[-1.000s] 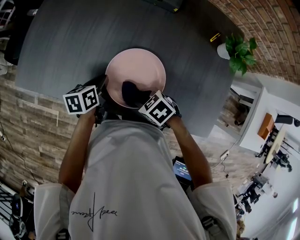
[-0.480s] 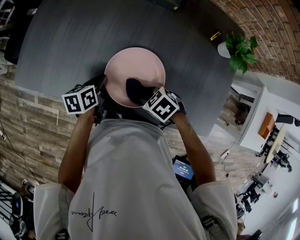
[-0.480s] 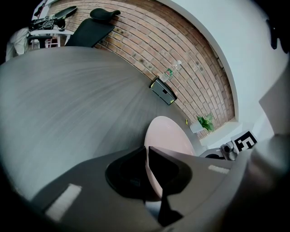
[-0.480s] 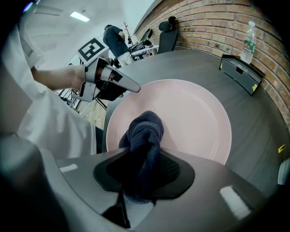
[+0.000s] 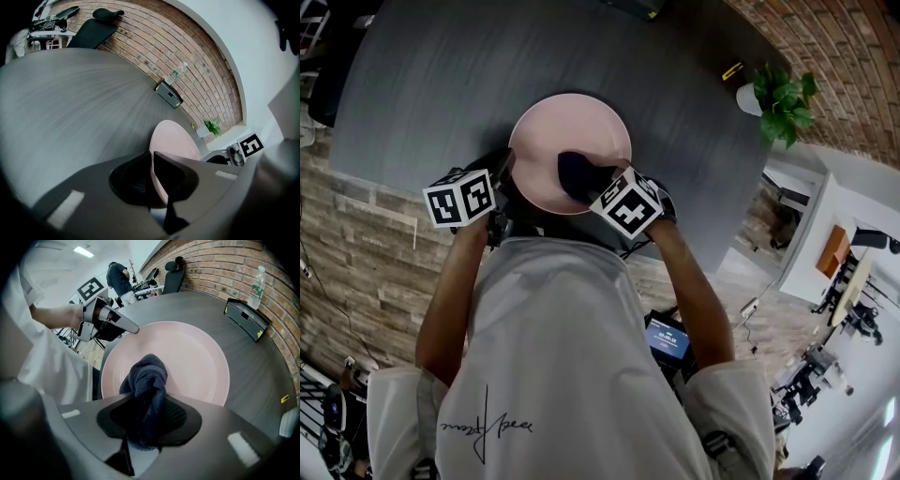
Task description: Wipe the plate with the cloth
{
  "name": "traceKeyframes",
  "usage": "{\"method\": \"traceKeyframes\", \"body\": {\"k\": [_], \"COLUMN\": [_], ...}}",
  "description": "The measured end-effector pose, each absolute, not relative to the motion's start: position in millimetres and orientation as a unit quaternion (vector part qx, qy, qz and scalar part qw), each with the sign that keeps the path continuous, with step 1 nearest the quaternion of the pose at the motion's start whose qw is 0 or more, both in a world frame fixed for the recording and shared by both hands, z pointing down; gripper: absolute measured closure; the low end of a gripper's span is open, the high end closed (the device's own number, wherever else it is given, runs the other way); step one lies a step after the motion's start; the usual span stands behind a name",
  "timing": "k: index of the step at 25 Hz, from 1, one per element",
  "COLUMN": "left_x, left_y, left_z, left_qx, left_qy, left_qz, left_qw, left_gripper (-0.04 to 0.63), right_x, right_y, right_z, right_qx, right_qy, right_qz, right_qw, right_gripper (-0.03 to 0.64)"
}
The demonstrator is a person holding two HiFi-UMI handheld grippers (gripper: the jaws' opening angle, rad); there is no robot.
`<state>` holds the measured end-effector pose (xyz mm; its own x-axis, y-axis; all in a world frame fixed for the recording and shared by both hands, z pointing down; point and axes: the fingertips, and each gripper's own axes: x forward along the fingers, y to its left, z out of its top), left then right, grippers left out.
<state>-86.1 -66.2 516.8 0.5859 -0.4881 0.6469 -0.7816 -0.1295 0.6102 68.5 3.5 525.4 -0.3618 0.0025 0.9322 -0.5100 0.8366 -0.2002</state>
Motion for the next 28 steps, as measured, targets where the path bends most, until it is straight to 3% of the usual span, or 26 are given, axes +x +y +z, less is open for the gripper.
{"method": "traceKeyframes", "body": {"k": [28], "left_x": [-84], "left_y": [-62], "left_z": [517], "left_qx": [0.744], "left_qy": [-0.423], "left_qz": [0.171], "left_qw": [0.488], "left_gripper": [0.546], "right_x": [85], "right_y": [-56], "right_z": [530], "right_qx": [0.245], "right_qy": [-0.781], "right_qz": [0.167], "right_qw": [0.549], "right_gripper": [0.472]}}
